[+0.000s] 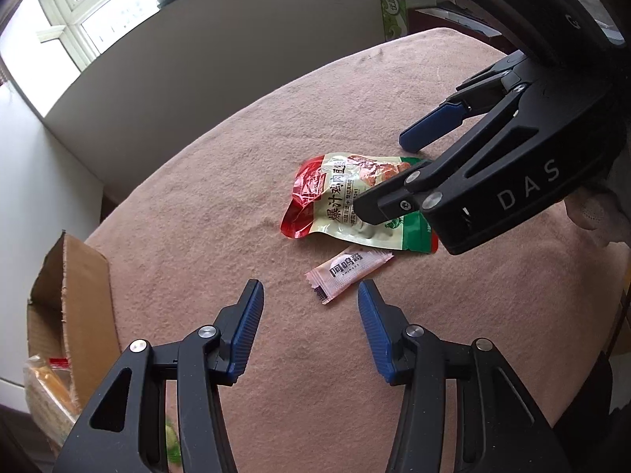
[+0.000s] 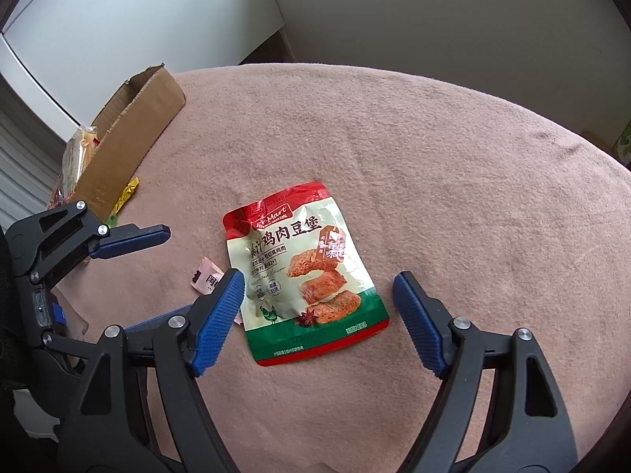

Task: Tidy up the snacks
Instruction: 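Lower the left gripper onto the pink packet while the right gripper approaches the meat-snack bag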

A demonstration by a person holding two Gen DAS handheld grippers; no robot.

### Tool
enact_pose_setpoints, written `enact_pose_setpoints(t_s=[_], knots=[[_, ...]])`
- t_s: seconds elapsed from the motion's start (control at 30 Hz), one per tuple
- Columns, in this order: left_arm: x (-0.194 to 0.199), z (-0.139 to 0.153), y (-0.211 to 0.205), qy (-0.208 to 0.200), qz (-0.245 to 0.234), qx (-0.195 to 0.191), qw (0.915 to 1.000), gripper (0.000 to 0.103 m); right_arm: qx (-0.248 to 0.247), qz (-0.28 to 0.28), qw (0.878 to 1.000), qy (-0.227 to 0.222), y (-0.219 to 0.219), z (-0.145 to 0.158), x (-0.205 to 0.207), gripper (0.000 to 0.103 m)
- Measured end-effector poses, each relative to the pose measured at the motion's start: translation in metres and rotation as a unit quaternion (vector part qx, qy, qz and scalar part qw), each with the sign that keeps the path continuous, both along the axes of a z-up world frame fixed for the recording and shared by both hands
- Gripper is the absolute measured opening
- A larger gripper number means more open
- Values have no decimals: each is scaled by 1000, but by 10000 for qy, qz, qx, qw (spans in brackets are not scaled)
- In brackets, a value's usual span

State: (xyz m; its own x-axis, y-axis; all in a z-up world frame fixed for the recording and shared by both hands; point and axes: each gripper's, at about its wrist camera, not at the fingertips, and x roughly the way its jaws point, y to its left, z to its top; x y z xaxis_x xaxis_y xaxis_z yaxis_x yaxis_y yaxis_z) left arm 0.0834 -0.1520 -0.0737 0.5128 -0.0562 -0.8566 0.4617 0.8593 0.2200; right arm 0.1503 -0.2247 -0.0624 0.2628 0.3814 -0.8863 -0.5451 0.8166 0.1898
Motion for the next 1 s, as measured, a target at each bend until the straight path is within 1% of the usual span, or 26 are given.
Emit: enact_pose_setpoints(t_s=[0.07, 0.13, 0.17, 0.2, 0.33, 0.4, 0.6, 0.67, 0.73, 0.77, 0.87, 1.0], knots=[[-1, 3, 6, 22, 81, -91, 9999, 49, -189, 96, 9997, -136, 11, -2, -4, 88], [-4, 7, 14, 52, 150, -203, 9997, 49, -511, 178, 9980, -334, 22, -5, -7, 89], [-8, 10, 20, 72, 162, -234, 9996, 49, -662, 113, 9969, -406, 25, -7, -7, 89], [-8, 10, 20, 77, 154, -235, 9996, 49, -700, 32, 9966, -431, 24, -7, -5, 89], [-9, 4, 14, 84, 18, -107, 9999, 49, -651, -396, 9966, -303, 3, -5, 12, 89], [-8, 3, 11, 111, -32, -124, 9999, 49, -603, -569, 9962, -268, -11, -4, 18, 88], [3, -3, -7, 27, -369, 91, 9993, 49, -336, -783, 9963, -62, -42, 0, 24, 88], [6, -5, -11, 57, -411, 101, 9991, 45, -331, -848, 9958, -49, -48, 1, 24, 88], [7, -5, -11, 227, -361, -92, 9990, 29, -283, -872, 9958, -35, -52, 1, 24, 88], [7, -4, -12, 283, -303, -171, 9990, 26, -284, -882, 9957, -44, -52, 1, 22, 88], [5, -5, -13, 230, -164, -178, 9994, 23, -301, -826, 9961, -67, -53, 3, 16, 88], [5, -3, -2, 304, 122, -367, 9988, 22, -394, -734, 9964, -140, -47, 3, 10, 88]])
